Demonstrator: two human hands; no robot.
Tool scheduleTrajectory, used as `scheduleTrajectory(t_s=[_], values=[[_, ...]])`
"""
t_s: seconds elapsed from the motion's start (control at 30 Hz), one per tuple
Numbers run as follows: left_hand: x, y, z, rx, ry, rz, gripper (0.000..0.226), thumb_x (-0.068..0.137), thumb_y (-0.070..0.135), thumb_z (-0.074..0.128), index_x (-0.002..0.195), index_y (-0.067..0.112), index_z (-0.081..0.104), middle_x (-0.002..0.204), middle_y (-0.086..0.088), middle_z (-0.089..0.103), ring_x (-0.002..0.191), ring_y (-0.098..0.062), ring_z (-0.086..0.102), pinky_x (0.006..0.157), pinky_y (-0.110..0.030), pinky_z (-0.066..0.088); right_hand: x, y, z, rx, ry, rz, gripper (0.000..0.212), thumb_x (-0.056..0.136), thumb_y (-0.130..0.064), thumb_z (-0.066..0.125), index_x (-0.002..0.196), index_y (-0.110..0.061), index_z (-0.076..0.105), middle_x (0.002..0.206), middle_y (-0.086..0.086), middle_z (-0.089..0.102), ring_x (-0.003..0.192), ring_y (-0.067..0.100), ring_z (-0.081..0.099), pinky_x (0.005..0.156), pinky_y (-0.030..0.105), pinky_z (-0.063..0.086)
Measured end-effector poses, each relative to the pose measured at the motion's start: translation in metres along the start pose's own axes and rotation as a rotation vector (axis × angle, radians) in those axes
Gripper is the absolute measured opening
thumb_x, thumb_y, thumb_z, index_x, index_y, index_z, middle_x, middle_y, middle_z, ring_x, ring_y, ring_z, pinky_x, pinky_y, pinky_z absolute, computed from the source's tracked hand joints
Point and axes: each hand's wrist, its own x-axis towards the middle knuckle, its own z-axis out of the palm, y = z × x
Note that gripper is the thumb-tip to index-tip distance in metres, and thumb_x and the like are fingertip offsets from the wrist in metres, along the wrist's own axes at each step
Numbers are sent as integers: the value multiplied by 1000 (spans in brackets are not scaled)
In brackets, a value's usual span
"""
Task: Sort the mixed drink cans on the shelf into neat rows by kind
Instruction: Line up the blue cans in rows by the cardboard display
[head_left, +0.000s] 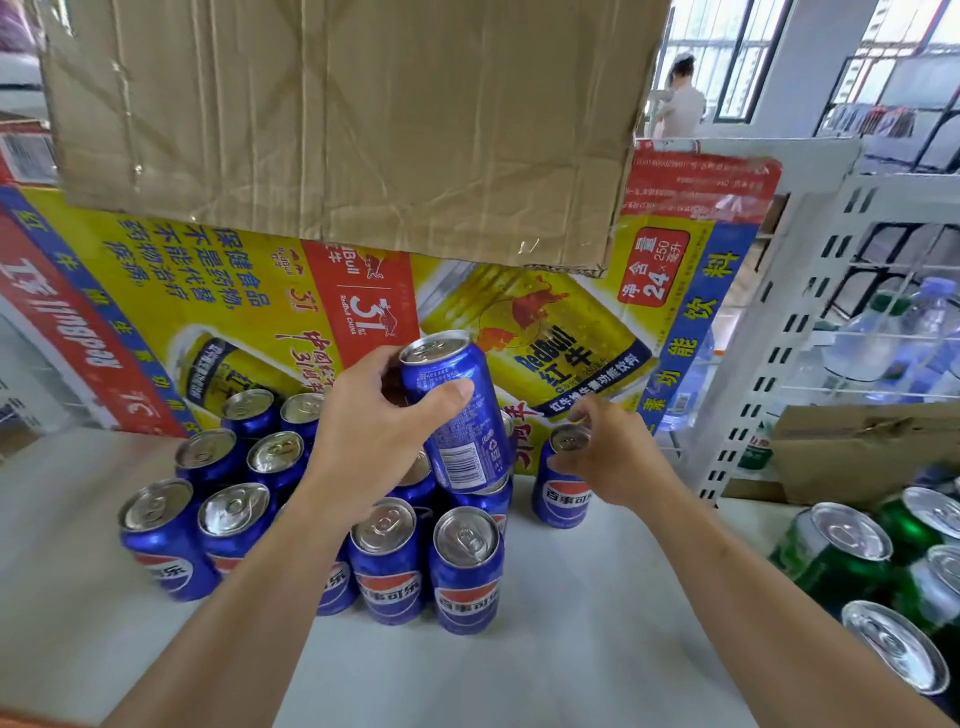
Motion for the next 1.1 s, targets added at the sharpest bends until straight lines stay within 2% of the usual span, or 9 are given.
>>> scheduleTrajectory(t_s=[0.2,0.4,0.53,0.6,0.7,0.8,0.87,1.0,1.1], values=[[1,-2,-8,-20,-18,-1,33,69,40,73,96,24,66,92,6,72,86,-11,69,76,-39,58,12,-13,11,-24,22,-18,35,81,-26,76,100,-17,47,85,-2,52,75,18,54,64,38,51],[2,-4,-9,-23,-48,-3,38,70,41,77,101,22,66,94,5,73,89,-13,69,79,-44,58,19,-6,19,-4,91,-57,45,76,-29,80,104,-15,48,105,2,46,89,21,48,68,31,42],[3,-4,2,-7,-110,-8,46,65,49,76,100,21,66,93,2,72,91,-18,69,79,-53,56,18,0,21,13,108,-72,41,76,-33,79,98,-16,50,102,-1,45,84,18,47,61,27,37],[3,-2,8,6,-153,2,50,63,54,73,100,21,66,91,4,72,88,-16,69,75,-46,58,16,1,17,16,123,-86,32,81,-34,75,93,-19,50,99,-1,49,82,15,47,56,23,33],[3,2,15,-43,-231,8,33,75,35,78,99,17,65,71,13,67,59,0,61,51,-16,46,7,-1,0,173,189,-195,16,86,-18,69,84,-21,54,92,-1,60,86,18,55,65,25,42],[3,7,22,-100,-363,-18,37,73,26,76,106,16,66,83,7,72,70,-5,66,59,-16,50,-12,-11,-25,661,1,-240,26,82,8,61,86,-17,64,82,5,67,78,21,63,70,33,55],[3,5,25,-242,-440,-99,51,67,17,75,116,19,59,92,0,74,83,-11,69,65,-22,54,-24,-12,-38,822,-147,-289,30,74,4,63,98,-15,66,90,6,69,80,20,65,70,31,57],[0,1,32,-460,-555,-257,71,59,5,78,120,22,46,86,-2,70,71,-9,66,52,-20,50,-40,-9,-58,830,-332,-344,56,67,-4,67,119,-25,61,118,-3,68,104,15,64,82,32,56],[-1,-4,38,-488,-626,-291,79,49,15,80,119,23,44,83,-2,70,69,-11,63,55,-22,47,-48,-11,-65,756,-415,-341,59,67,-2,68,119,-28,60,119,-2,68,106,14,66,83,33,57]])
